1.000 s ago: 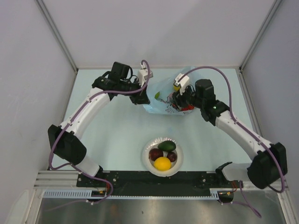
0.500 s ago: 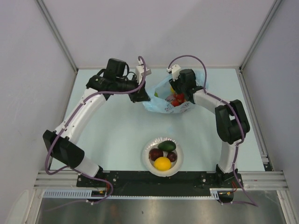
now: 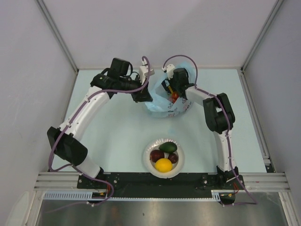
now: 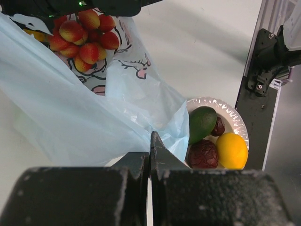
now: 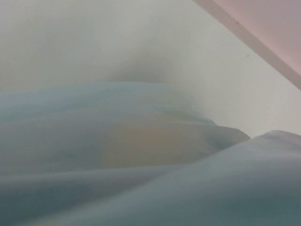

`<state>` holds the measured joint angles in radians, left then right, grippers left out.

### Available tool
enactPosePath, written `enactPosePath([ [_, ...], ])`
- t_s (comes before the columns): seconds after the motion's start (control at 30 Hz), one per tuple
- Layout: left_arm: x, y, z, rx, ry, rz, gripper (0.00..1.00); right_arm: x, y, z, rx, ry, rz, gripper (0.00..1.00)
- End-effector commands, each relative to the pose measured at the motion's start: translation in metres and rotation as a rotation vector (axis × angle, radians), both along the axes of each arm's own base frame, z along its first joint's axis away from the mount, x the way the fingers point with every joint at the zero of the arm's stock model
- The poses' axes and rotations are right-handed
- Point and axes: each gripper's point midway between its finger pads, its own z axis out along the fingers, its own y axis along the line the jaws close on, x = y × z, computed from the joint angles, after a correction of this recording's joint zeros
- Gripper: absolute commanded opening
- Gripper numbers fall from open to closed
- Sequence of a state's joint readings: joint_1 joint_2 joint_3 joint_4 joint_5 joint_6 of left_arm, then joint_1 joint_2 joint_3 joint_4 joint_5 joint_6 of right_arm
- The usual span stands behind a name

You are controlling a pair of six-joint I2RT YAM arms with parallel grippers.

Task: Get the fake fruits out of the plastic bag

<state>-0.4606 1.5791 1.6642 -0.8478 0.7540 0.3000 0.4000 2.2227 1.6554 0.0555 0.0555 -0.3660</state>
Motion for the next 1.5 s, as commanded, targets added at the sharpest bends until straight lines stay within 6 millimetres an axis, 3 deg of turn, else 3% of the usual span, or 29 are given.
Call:
enactPosePath([
  [0.0,-0.004,-0.005,0.013,-0.019,-0.037,-0.045,0.00,0.012,0.002,-0.012,-0.025,0.012,-0.006,1.00],
  [0.07,-0.003,-0.004,0.011,-0.010,-0.039,-0.038,0.00,0.010,0.002,-0.027,-0.054,0.063,-0.010,0.97],
  [0.17,0.000,-0.003,0.006,0.007,-0.039,-0.027,0.00,0.016,0.002,-0.016,-0.034,0.047,0.012,0.73],
  [0.23,0.002,-0.002,0.003,0.017,-0.040,-0.021,0.00,0.015,0.004,-0.002,-0.017,0.031,0.041,0.64],
  [0.27,0.003,-0.002,0.002,0.019,-0.040,-0.017,0.00,0.012,0.009,0.020,0.015,0.009,0.072,0.58],
  [0.33,0.006,-0.001,-0.005,0.034,-0.036,-0.010,0.00,0.004,0.013,0.037,0.055,0.007,0.096,0.53],
  [0.37,0.007,0.000,-0.009,0.038,-0.030,-0.007,0.00,-0.005,0.019,0.066,0.089,-0.012,0.135,0.51],
  [0.43,0.011,-0.002,-0.013,0.040,-0.029,0.005,0.00,-0.025,0.022,0.077,0.126,0.017,0.168,0.49],
  [0.47,0.014,-0.001,-0.014,0.042,-0.019,0.026,0.00,-0.041,0.026,0.099,0.161,0.020,0.216,0.48],
  [0.5,0.016,-0.002,-0.013,0.037,-0.021,0.032,0.00,-0.054,0.027,0.105,0.174,0.035,0.240,0.48],
  [0.57,0.023,-0.004,-0.009,0.027,-0.024,0.042,0.00,-0.089,0.030,0.094,0.200,0.116,0.313,0.49],
  [0.6,0.025,-0.005,-0.008,0.024,-0.028,0.045,0.00,-0.104,0.029,0.118,0.217,0.091,0.344,0.49],
  [0.63,0.028,-0.006,-0.007,0.023,-0.033,0.050,0.00,-0.116,0.028,0.119,0.218,0.106,0.366,0.49],
  [0.67,0.031,-0.007,-0.004,0.017,-0.040,0.053,0.00,-0.137,0.028,0.107,0.221,0.173,0.393,0.49],
  [0.7,0.033,-0.008,-0.002,0.015,-0.045,0.055,0.00,-0.150,0.026,0.118,0.231,0.171,0.411,0.49],
  [0.77,0.035,-0.010,0.001,0.009,-0.050,0.056,0.00,-0.176,0.024,0.110,0.252,0.239,0.460,0.49],
  [0.83,0.037,-0.010,0.002,0.005,-0.049,0.057,0.00,-0.197,0.028,0.116,0.281,0.263,0.536,0.51],
  [0.9,0.037,-0.013,0.003,-0.005,-0.041,0.052,0.00,-0.208,0.025,0.102,0.285,0.325,0.536,0.51],
  [1.1,0.038,-0.015,0.002,-0.011,-0.026,0.055,0.00,-0.203,0.021,0.071,0.251,0.389,0.491,0.54],
  [1.27,0.034,-0.016,-0.006,-0.010,0.001,0.047,0.00,-0.181,-0.013,0.028,0.065,0.332,0.383,0.55],
  [1.4,0.029,-0.015,-0.012,0.001,0.012,0.043,0.00,-0.177,-0.028,0.018,0.015,0.298,0.377,0.57],
  [1.43,0.028,-0.014,-0.012,0.003,0.010,0.042,0.00,-0.177,-0.029,0.018,0.010,0.289,0.383,0.59],
  [1.47,0.027,-0.013,-0.017,0.011,0.020,0.044,0.00,-0.182,-0.030,0.016,0.009,0.291,0.389,0.69],
])
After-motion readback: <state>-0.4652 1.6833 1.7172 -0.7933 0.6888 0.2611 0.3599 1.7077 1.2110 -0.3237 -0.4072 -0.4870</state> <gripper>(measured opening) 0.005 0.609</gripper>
